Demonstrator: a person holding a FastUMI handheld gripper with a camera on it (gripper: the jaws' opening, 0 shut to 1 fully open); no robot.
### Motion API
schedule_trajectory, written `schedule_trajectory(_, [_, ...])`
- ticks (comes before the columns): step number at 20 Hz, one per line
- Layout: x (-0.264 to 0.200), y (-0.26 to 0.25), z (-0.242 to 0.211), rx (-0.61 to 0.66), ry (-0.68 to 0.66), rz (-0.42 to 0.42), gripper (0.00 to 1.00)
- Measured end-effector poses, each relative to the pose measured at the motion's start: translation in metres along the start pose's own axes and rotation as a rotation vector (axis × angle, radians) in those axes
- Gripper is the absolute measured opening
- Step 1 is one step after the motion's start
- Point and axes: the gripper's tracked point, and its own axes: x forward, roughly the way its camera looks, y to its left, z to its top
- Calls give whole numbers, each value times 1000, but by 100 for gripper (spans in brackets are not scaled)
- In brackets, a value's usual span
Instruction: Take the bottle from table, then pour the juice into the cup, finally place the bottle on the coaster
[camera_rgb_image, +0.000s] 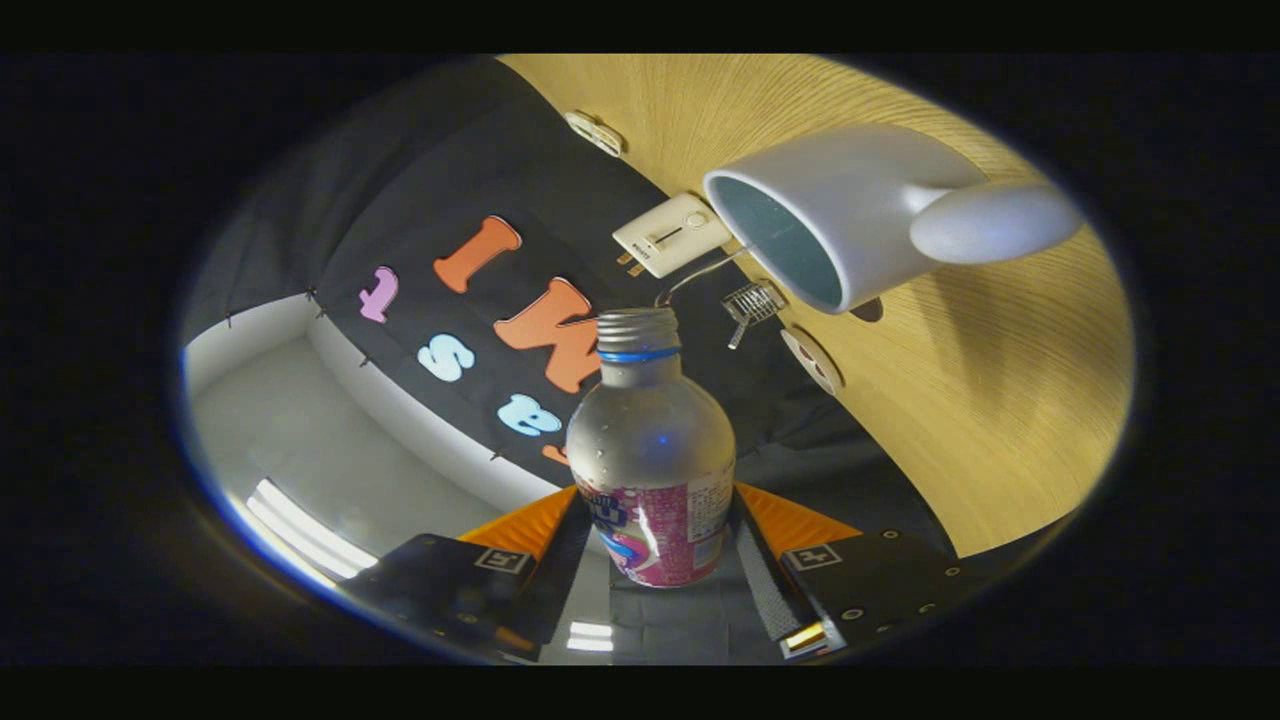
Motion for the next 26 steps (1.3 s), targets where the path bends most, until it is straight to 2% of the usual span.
schedule_trajectory(26, [8, 5, 1, 111, 27, 55, 77])
